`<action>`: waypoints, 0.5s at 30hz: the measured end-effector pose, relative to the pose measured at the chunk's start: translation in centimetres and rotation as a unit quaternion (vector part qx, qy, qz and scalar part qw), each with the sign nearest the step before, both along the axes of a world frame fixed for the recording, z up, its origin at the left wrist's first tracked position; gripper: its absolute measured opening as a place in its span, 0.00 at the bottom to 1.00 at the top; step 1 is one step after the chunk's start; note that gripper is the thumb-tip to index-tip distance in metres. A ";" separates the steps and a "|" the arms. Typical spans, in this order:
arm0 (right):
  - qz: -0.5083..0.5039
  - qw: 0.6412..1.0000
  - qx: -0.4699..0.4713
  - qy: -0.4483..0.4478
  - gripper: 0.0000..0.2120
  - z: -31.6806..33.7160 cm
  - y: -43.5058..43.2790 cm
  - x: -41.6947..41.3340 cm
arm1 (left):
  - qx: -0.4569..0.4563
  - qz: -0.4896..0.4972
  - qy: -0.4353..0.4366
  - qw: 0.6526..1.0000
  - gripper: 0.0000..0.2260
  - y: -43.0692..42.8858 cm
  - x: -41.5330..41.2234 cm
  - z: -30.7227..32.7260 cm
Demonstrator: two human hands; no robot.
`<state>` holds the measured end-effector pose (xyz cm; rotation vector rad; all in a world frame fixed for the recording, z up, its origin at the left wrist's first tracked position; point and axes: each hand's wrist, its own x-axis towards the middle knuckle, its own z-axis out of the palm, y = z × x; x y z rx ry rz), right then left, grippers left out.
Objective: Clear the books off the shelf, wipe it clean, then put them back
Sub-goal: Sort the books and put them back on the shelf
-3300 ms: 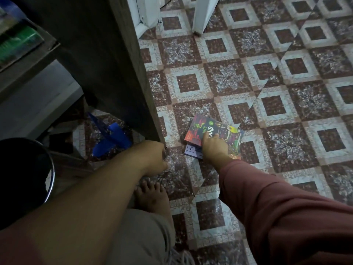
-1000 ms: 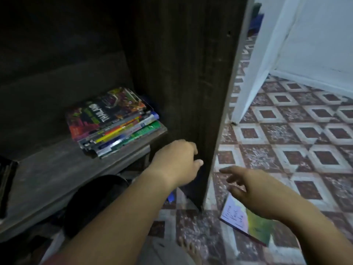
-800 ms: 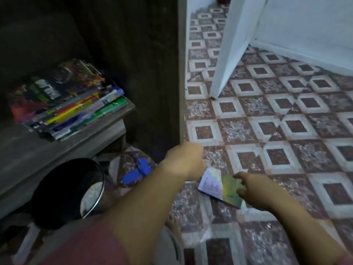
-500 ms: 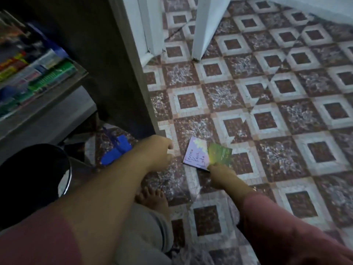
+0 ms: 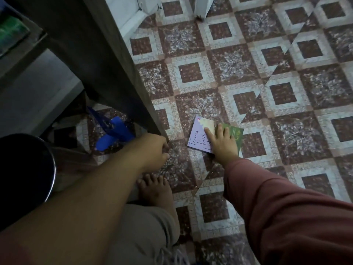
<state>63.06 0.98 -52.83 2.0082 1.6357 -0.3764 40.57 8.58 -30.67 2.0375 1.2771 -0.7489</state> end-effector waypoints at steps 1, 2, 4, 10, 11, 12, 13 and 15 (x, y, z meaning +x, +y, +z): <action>0.007 1.000 0.004 -0.002 0.48 0.0 0.3 0.2 | -0.003 0.001 0.003 1.000 0.15 0.0 -0.1 0.0; 0.006 1.000 -0.002 -0.002 0.48 0.2 0.7 0.1 | -0.007 0.004 0.006 1.000 0.15 0.0 -0.1 0.1; -0.015 1.000 -0.023 0.005 0.46 0.7 1.5 -0.2 | -0.015 0.012 0.008 1.000 0.16 -0.1 -0.2 0.3; -0.172 0.975 0.091 0.111 0.21 6.6 3.3 -0.7 | 0.001 0.027 -0.001 1.000 0.14 0.1 -0.2 3.1; -0.210 0.962 0.106 0.140 0.16 8.1 3.3 -0.7 | 0.010 0.030 -0.006 0.999 0.14 0.1 -0.2 3.9; -0.238 0.951 0.101 0.172 0.12 9.8 3.0 -0.9 | 0.021 0.033 -0.010 0.999 0.14 0.1 -0.3 4.8; -0.254 0.941 0.078 0.210 0.11 11.5 2.5 -1.3 | 0.033 0.038 -0.013 0.999 0.15 0.1 -0.4 5.7; -0.239 0.929 0.022 0.281 0.12 15.3 1.3 -2.5 | 0.066 0.047 -0.017 0.997 0.19 0.0 -0.7 7.6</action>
